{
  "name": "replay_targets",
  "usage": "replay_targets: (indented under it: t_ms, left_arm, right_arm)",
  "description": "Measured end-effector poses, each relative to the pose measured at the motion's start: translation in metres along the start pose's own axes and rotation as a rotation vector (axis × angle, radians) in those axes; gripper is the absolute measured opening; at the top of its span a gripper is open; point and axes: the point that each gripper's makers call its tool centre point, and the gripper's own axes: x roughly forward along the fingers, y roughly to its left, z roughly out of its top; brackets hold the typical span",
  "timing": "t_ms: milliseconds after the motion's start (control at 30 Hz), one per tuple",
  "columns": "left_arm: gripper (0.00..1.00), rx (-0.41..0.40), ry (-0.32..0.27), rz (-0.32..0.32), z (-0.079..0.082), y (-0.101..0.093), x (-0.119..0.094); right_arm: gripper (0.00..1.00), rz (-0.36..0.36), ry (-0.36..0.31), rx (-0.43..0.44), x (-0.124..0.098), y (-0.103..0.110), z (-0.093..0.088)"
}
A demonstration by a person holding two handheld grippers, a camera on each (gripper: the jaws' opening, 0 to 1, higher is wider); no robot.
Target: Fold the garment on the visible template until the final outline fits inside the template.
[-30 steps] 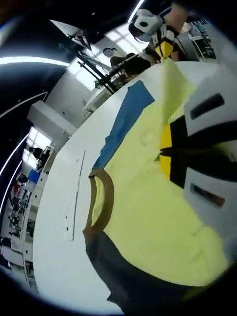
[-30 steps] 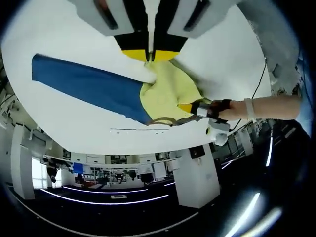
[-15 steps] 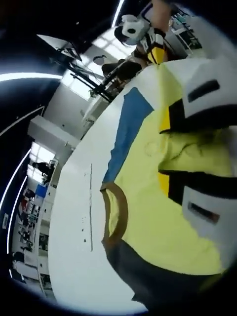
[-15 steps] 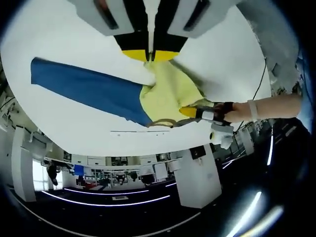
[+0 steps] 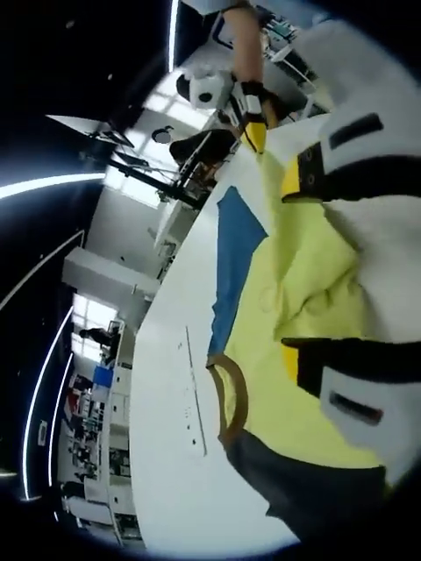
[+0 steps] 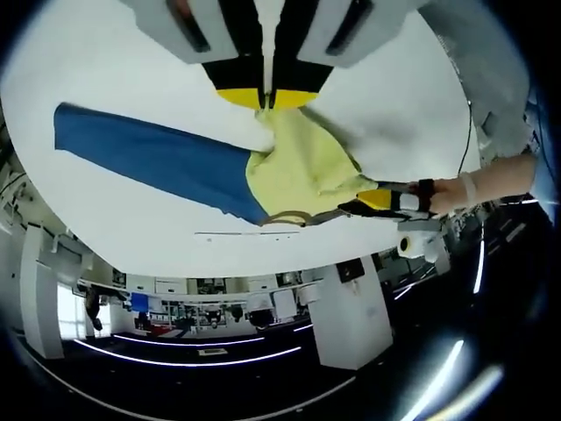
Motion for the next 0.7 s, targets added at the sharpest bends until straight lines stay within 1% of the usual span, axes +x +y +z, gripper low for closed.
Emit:
replay_targets:
  t_ms: [67,167,233,267,433,567,600,667,700]
  left_arm:
    - [0.54,0.002,0.01,-0.003,-0.005,-0.004,-0.005]
    - [0.41,-0.029,0.028,-0.018,-0.017,-0.01,-0.012]
    - [0.37,-0.047,0.034,-0.011,-0.023,-0.009,-0.013]
    - [0.35,-0.061,0.047,-0.006,-0.028,-0.008,-0.014]
    - [0.22,-0.118,0.071,-0.006,-0.042,-0.006,-0.011]
    - [0.19,-0.144,0.094,0.023,-0.052,0.0,-0.006]
    - [0.17,-0.151,0.105,0.04,-0.055,0.004,-0.004]
    - [0.12,-0.181,0.11,0.043,-0.057,0.004,-0.003]
    - [0.06,-0.2,0.104,0.038,-0.056,0.002,-0.002]
  right_arm:
    - [0.0,0.0,0.0,0.0,0.0,0.0,0.0]
    - [0.0,0.002,0.001,0.001,0.0,0.001,-0.001]
    - [0.0,0.001,0.002,0.001,0.0,0.001,-0.002]
    - [0.0,0.002,0.001,0.001,0.0,0.001,-0.002]
    - [0.0,0.001,-0.001,0.004,-0.001,0.001,-0.002]
    - [0.0,0.001,-0.004,0.006,-0.001,0.001,-0.002]
    - [0.0,0.001,-0.005,0.006,-0.001,0.001,-0.002]
    - [0.0,0.0,-0.008,0.01,-0.001,0.001,-0.002]
    - [0.0,-0.001,-0.009,0.011,-0.001,0.001,-0.002]
